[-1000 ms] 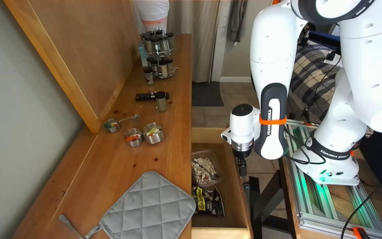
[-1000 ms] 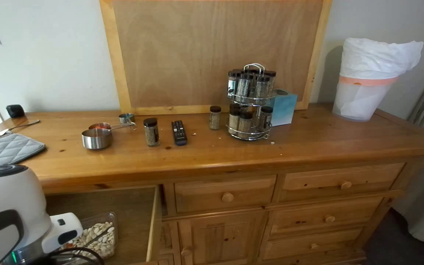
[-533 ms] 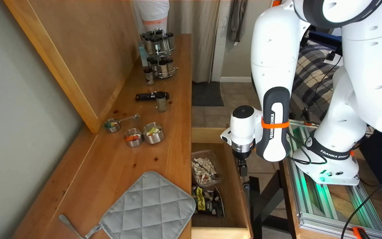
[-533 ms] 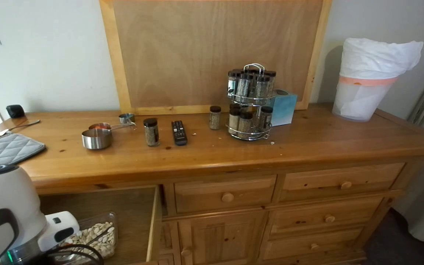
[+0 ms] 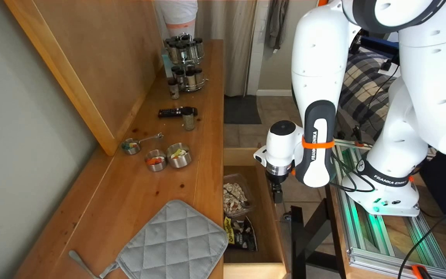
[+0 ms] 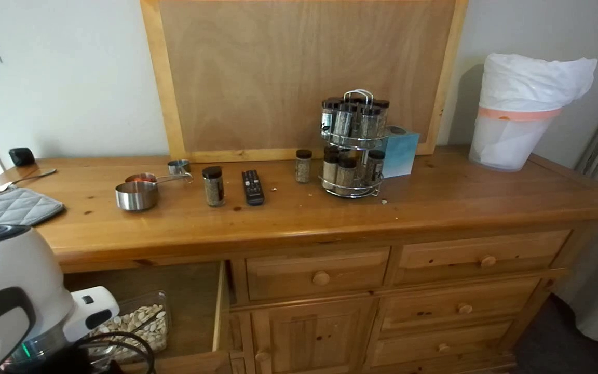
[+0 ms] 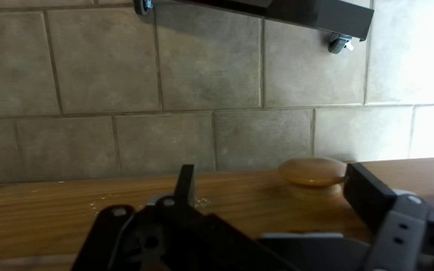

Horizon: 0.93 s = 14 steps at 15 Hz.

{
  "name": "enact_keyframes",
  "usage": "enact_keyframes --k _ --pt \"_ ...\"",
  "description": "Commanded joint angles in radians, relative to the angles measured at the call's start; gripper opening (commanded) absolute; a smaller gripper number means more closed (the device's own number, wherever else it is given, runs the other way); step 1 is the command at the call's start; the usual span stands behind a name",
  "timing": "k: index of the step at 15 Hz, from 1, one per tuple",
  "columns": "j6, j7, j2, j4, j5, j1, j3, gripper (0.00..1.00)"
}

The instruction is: Close the top drawer of the cabinet

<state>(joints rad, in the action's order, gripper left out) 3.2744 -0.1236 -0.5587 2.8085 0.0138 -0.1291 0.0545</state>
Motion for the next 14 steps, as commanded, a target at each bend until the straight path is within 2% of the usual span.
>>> enact_keyframes --k 1,3,4,5,14 --pt "0.086 0.026 0.003 -0.066 -0.004 -0.019 0.023 1.0" --pt "0.069 -0.001 0.004 -0.082 -0.025 -0.017 0.019 1.0" --pt "0.035 -0.012 0.013 -0.089 -0.051 0.029 -0.021 1.0" --pt "0.021 0.007 0.0 -0.045 -0.027 -0.013 0.001 1.0" --pt "0.021 0.0 0.0 -0.074 -0.041 0.007 -0.011 1.0"
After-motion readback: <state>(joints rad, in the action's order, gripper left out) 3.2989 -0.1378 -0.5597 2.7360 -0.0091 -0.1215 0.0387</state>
